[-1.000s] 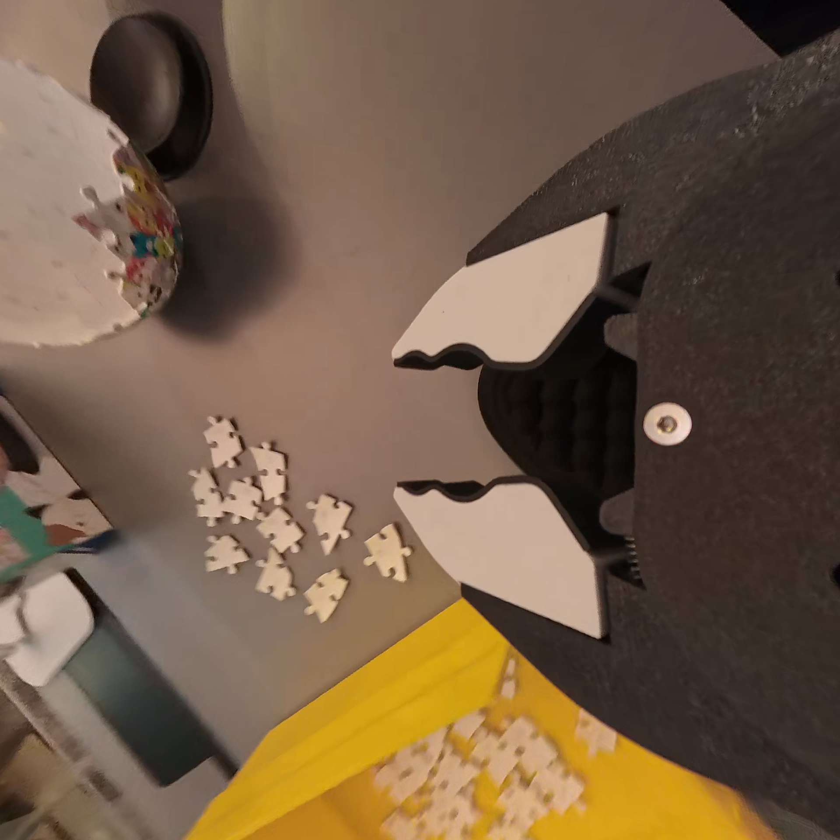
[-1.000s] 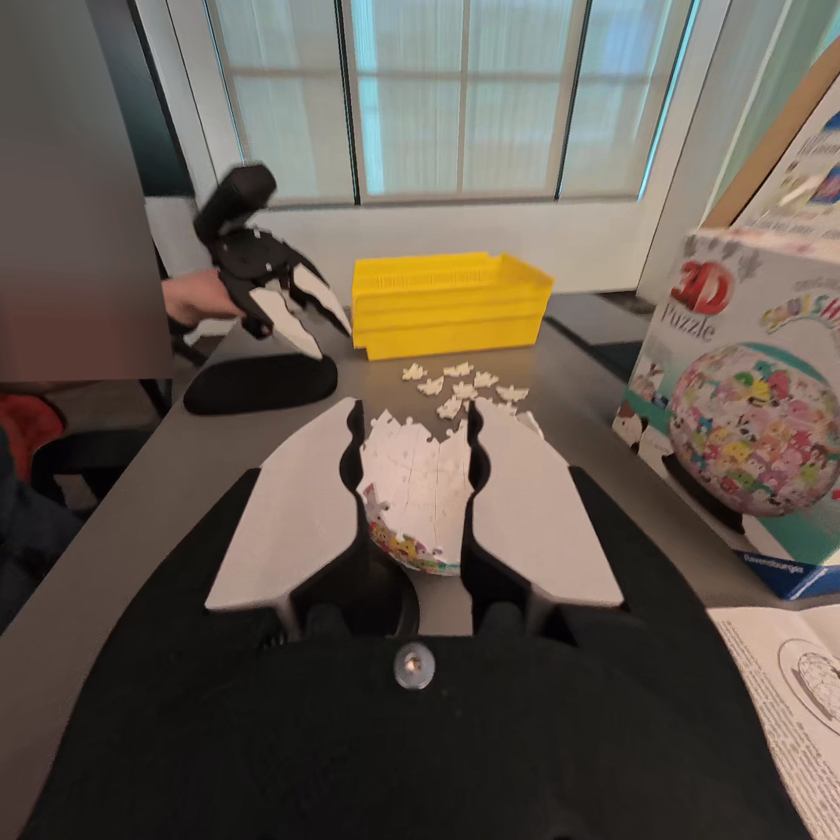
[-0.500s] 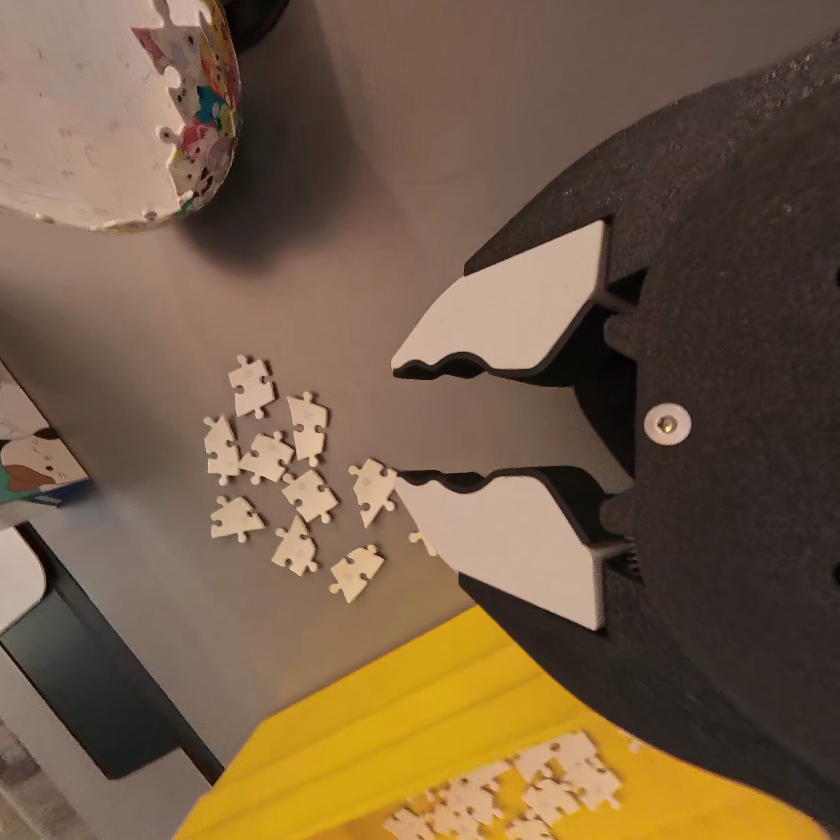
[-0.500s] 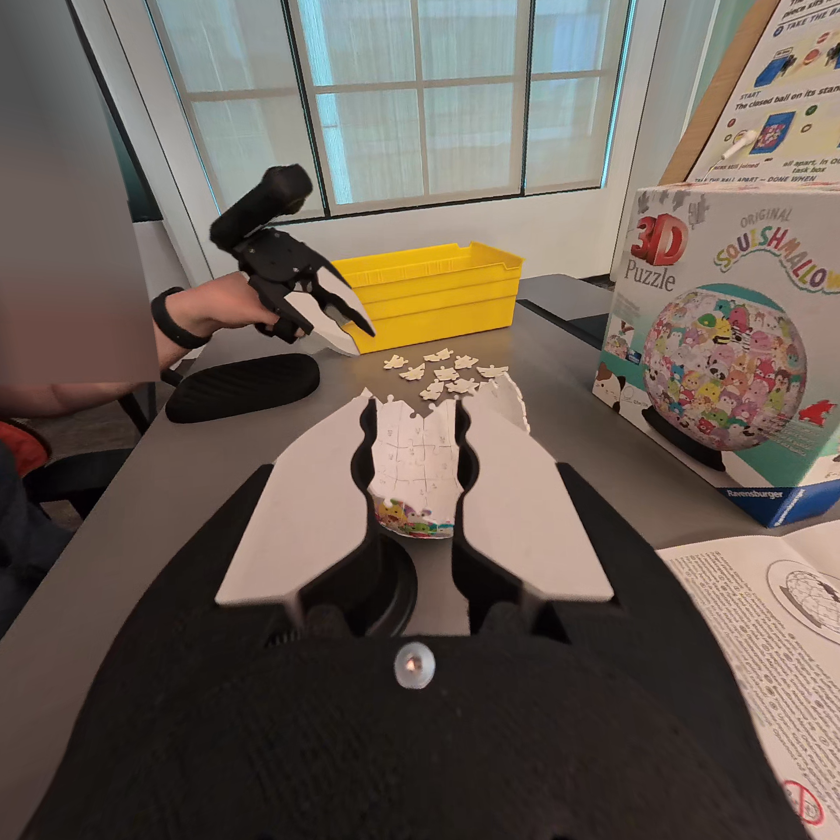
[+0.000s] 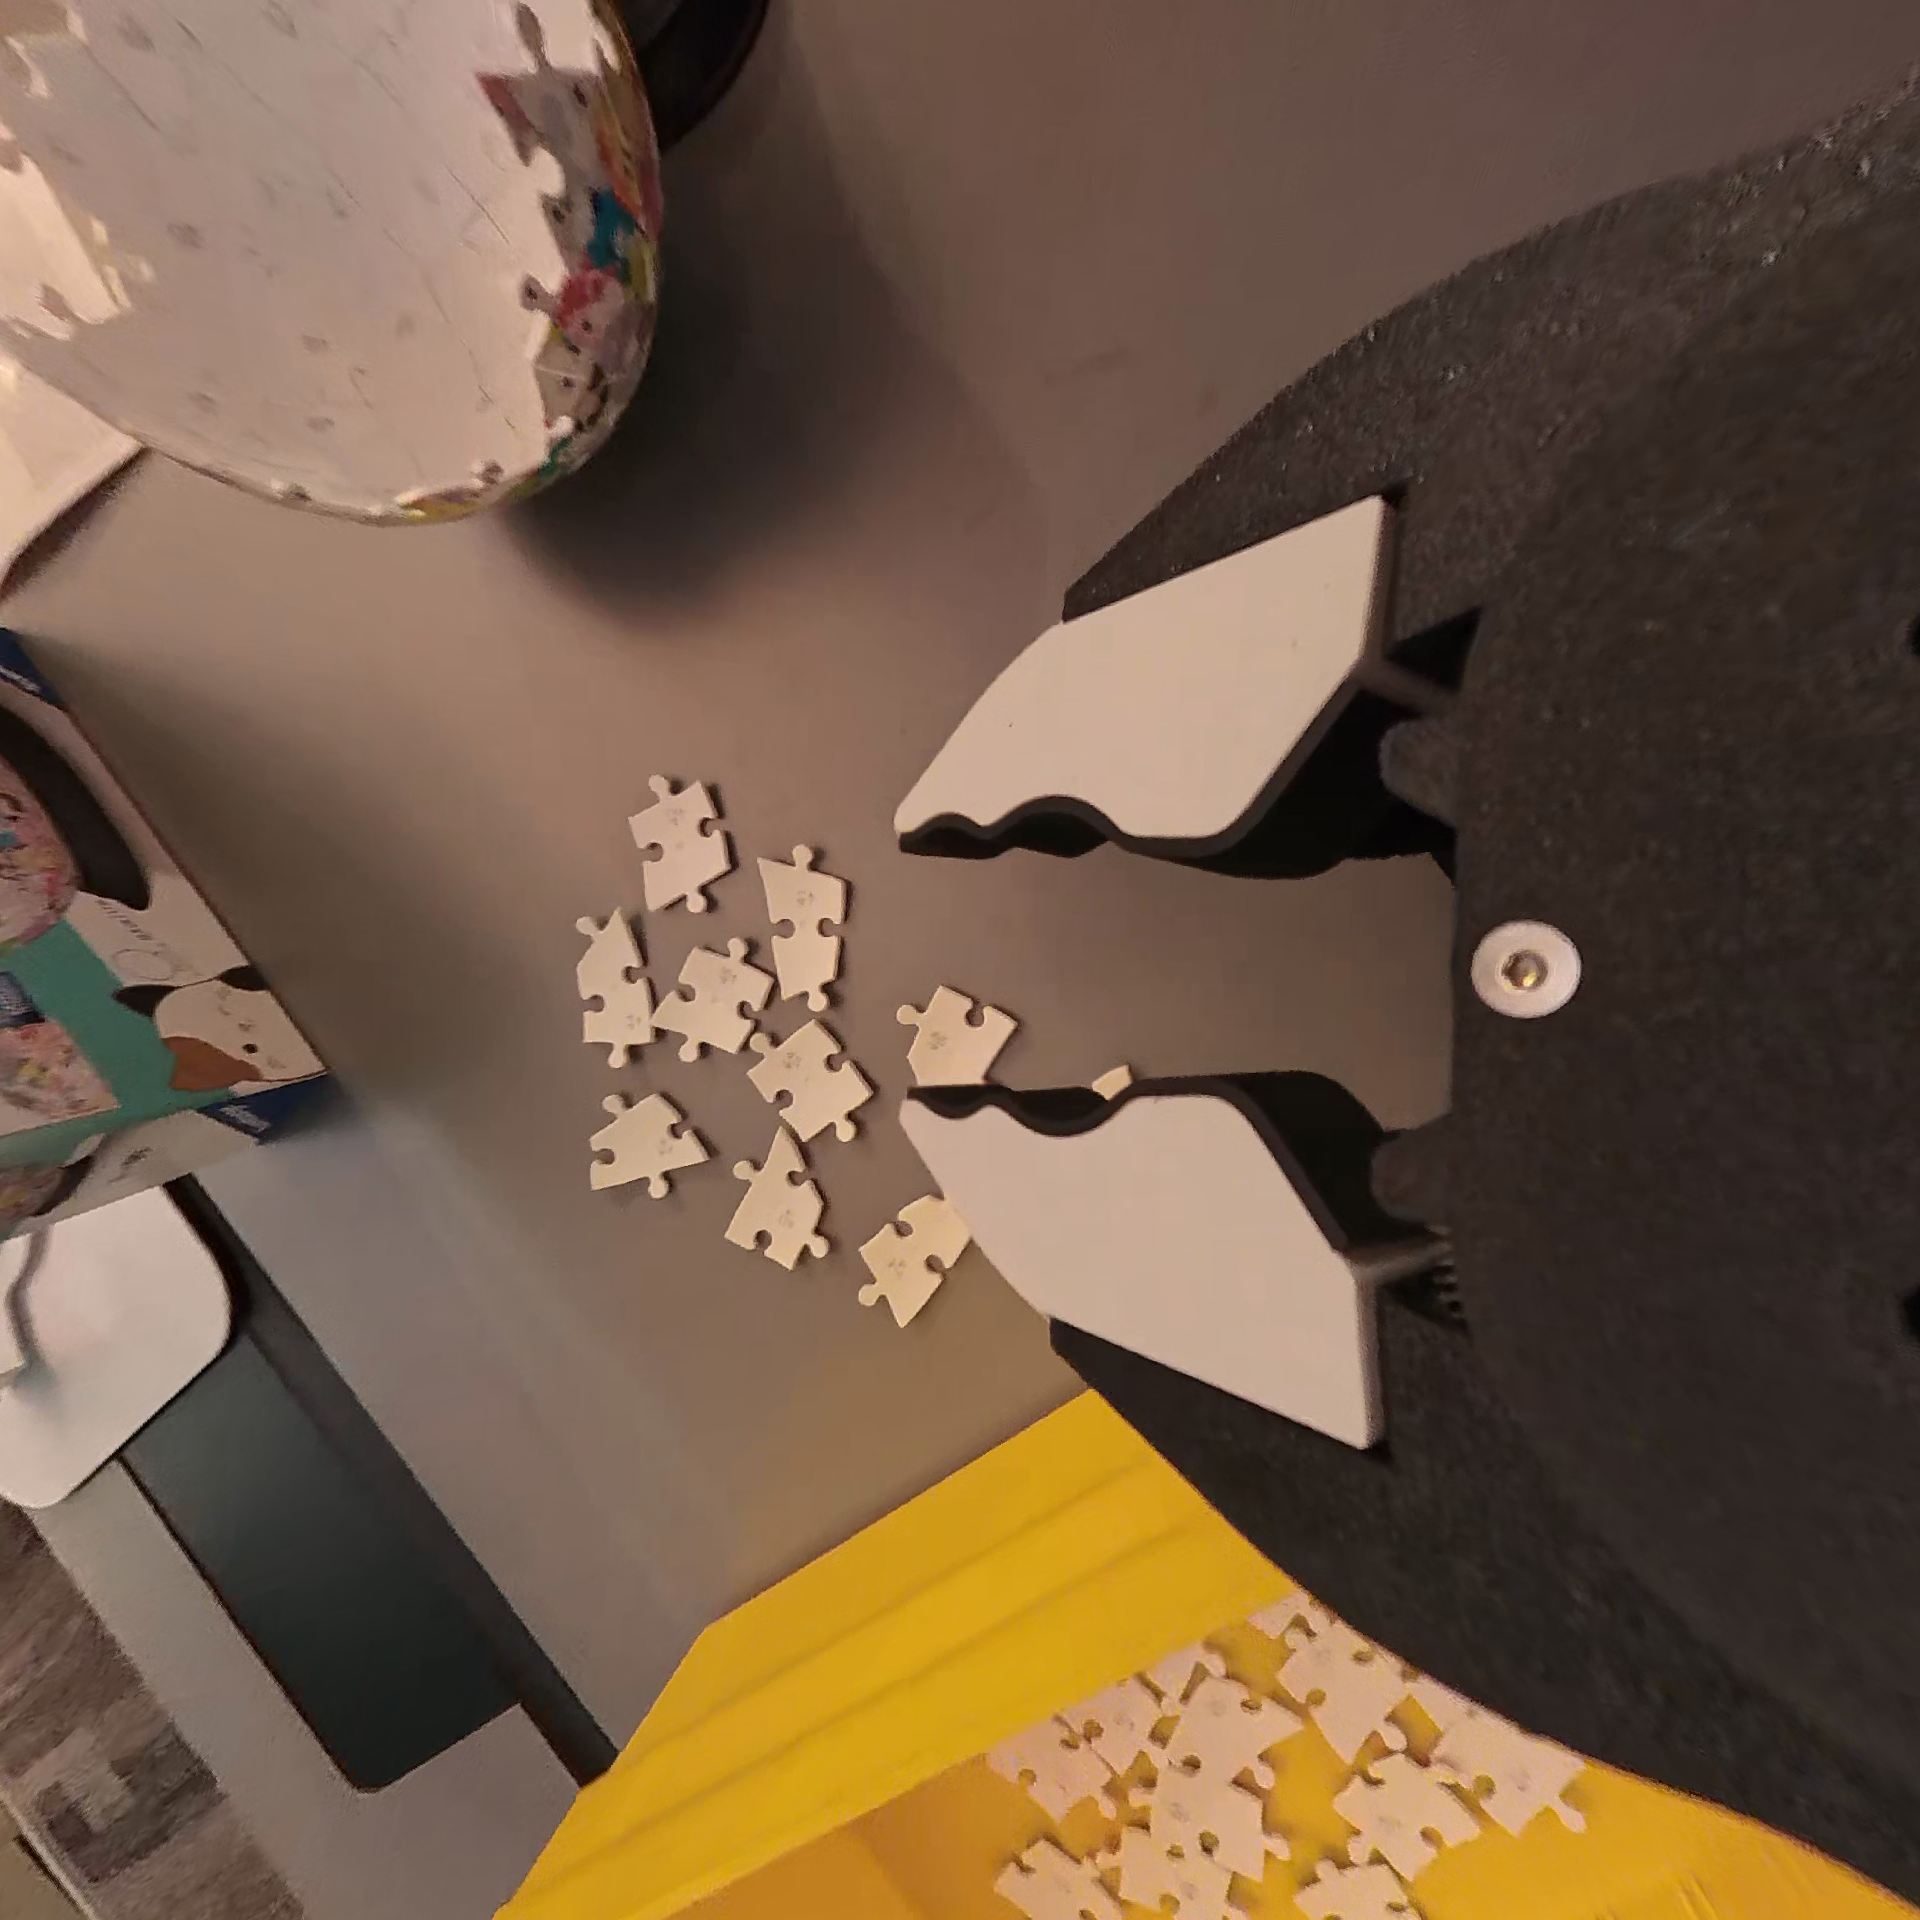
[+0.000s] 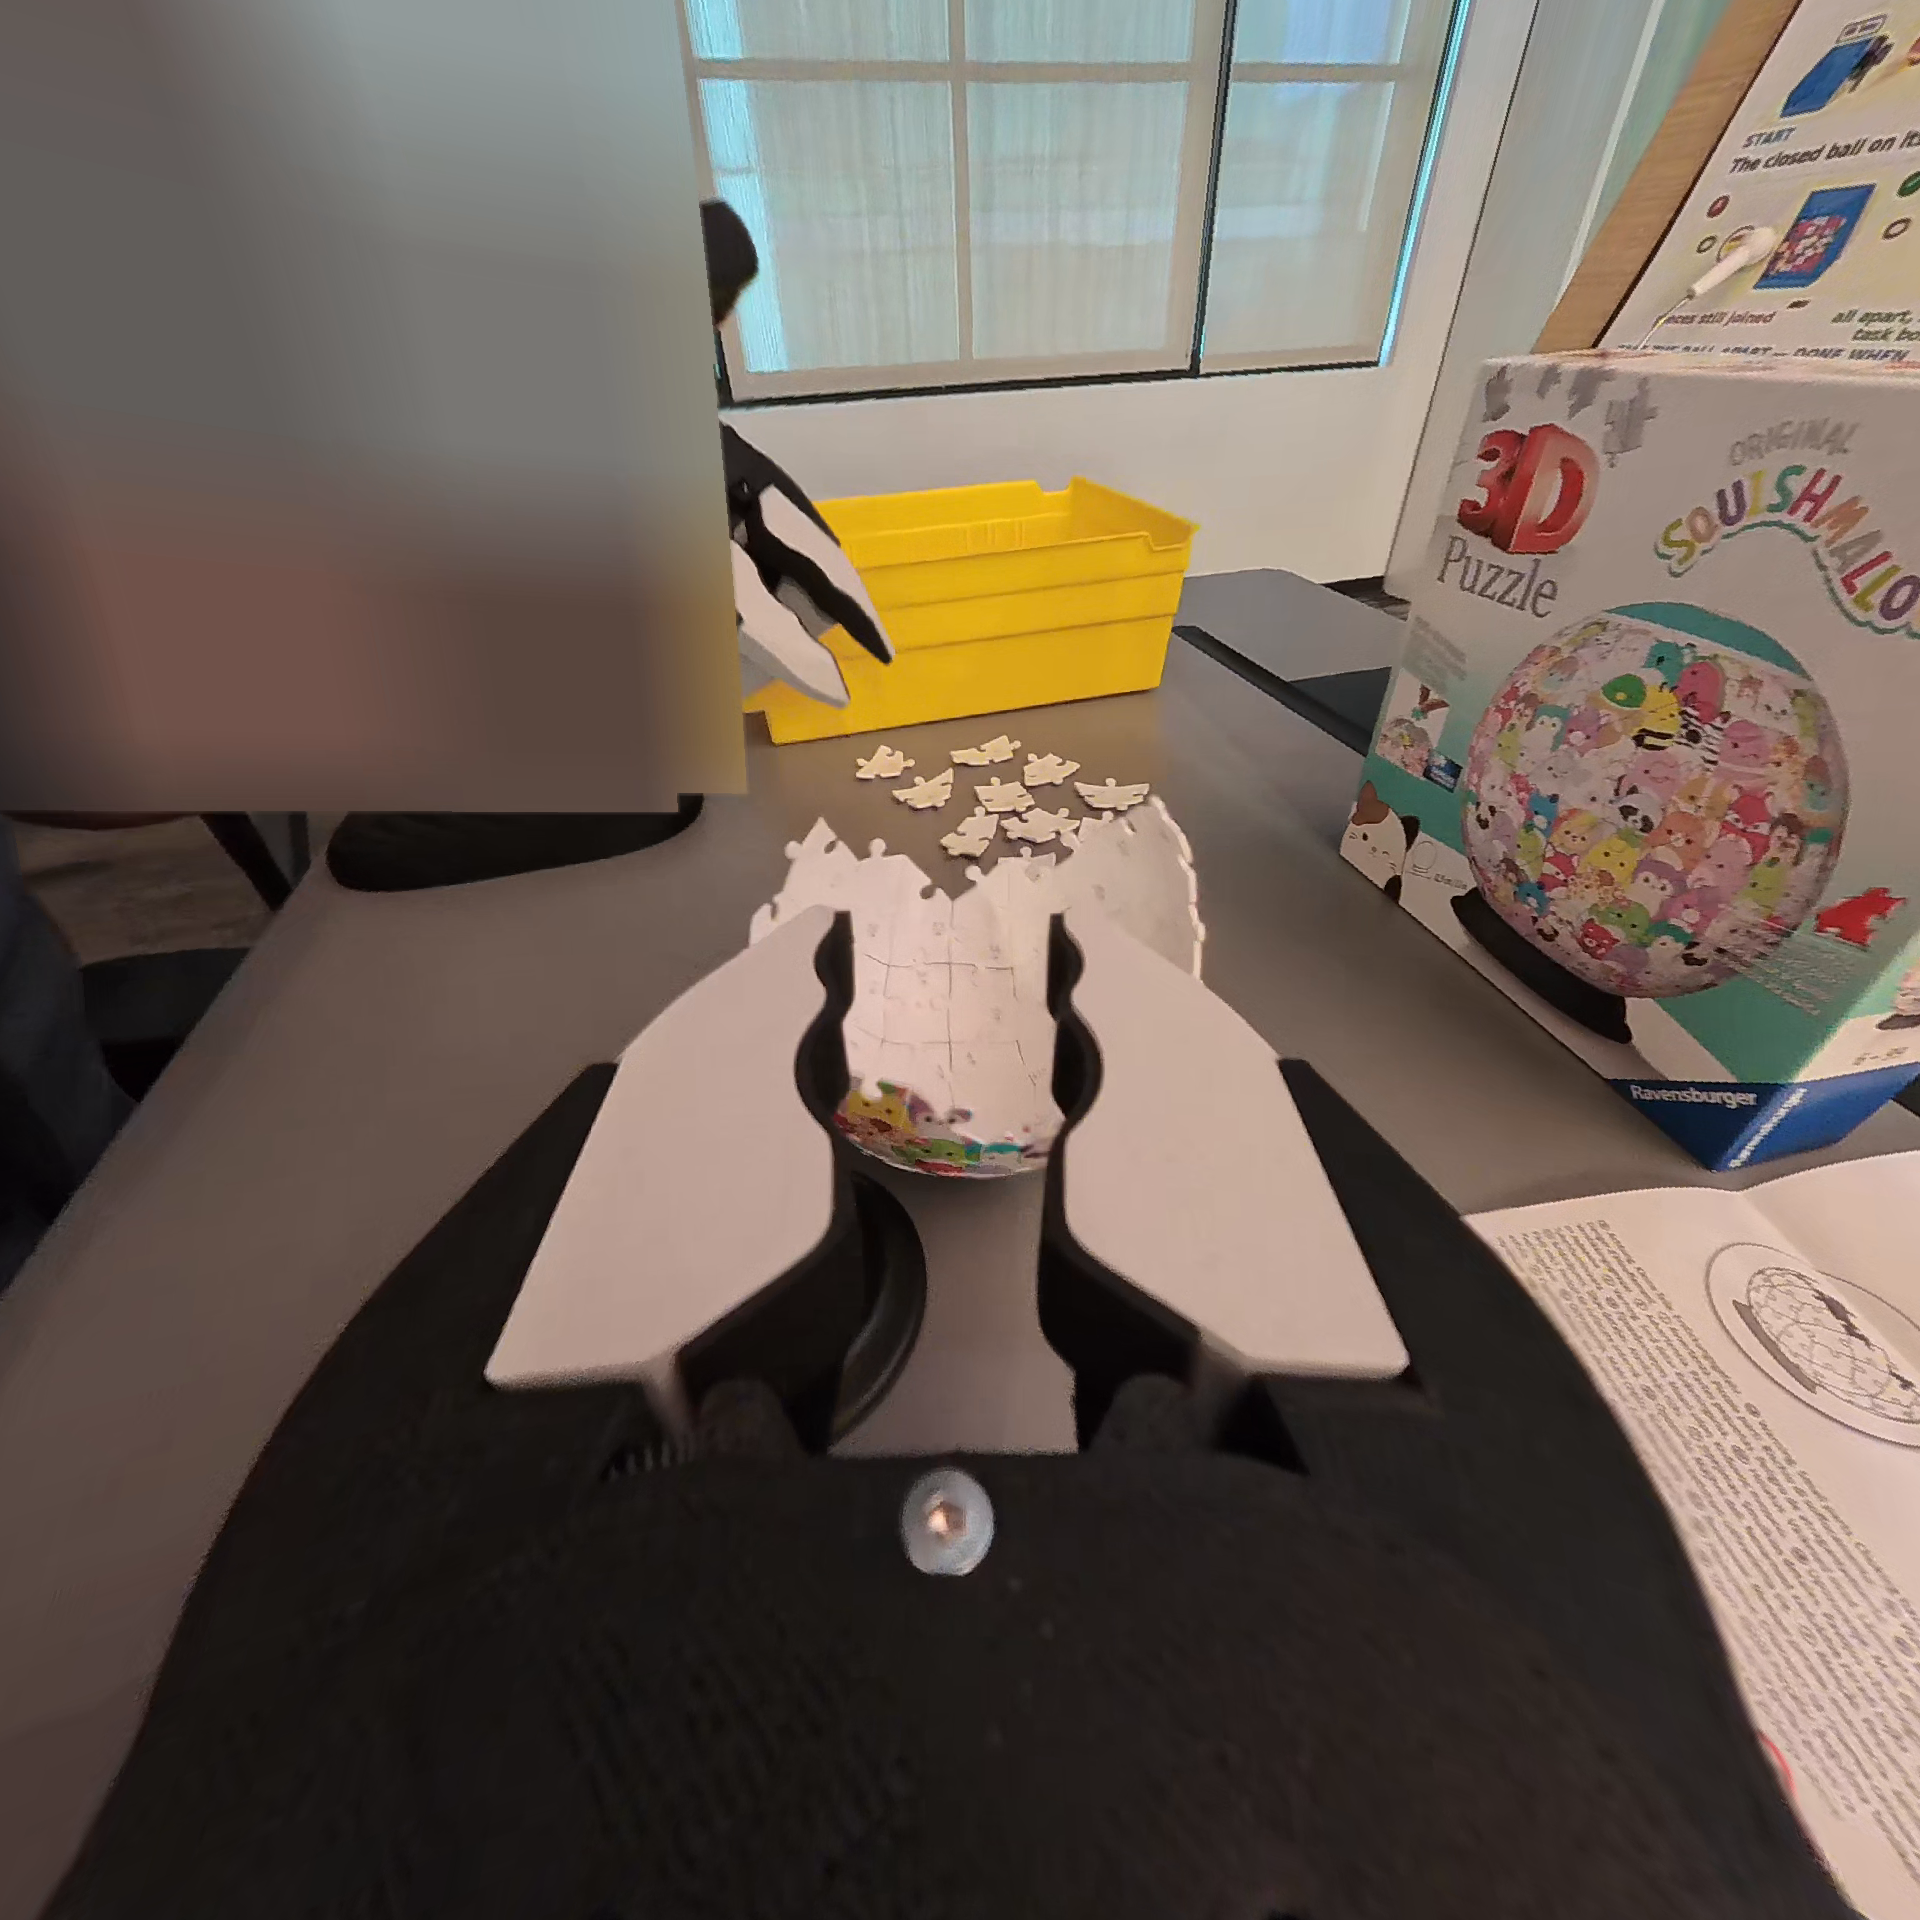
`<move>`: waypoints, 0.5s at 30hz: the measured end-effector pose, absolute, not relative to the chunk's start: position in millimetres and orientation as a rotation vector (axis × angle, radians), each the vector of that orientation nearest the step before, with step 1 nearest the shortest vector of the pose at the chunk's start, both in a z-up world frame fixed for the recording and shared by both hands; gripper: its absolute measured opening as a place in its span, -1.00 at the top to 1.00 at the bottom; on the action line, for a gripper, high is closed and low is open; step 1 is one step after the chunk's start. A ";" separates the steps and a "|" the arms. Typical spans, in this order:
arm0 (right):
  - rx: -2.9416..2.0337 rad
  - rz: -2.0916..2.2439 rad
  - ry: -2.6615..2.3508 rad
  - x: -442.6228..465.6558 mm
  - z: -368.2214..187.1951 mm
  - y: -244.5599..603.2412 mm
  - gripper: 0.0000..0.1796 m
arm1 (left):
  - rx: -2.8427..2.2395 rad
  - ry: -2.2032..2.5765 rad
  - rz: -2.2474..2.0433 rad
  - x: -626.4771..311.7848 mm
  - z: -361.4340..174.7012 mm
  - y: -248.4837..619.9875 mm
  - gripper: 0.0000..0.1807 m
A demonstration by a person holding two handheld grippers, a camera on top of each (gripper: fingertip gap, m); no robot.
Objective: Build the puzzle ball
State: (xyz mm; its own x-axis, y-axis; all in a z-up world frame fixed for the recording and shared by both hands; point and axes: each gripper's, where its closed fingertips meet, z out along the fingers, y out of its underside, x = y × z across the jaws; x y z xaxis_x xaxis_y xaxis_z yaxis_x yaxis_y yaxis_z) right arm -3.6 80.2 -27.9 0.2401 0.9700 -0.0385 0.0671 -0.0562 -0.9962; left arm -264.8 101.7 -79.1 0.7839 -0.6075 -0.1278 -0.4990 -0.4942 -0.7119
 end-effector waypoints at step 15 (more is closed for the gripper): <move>-1.249 0.457 -1.068 4.3 -24.1 96.8 0.48 | -1.594 0.468 -0.448 -283.8 -5.2 83.2 0.51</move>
State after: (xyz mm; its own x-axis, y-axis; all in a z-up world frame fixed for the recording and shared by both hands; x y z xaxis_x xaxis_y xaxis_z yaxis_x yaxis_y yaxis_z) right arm 4.3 96.8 -24.1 0.4737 0.7857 0.3978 0.2548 0.3101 -0.9159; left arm -283.8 83.2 -5.2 0.8372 -0.5468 0.0082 -0.0320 -0.0641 -0.9974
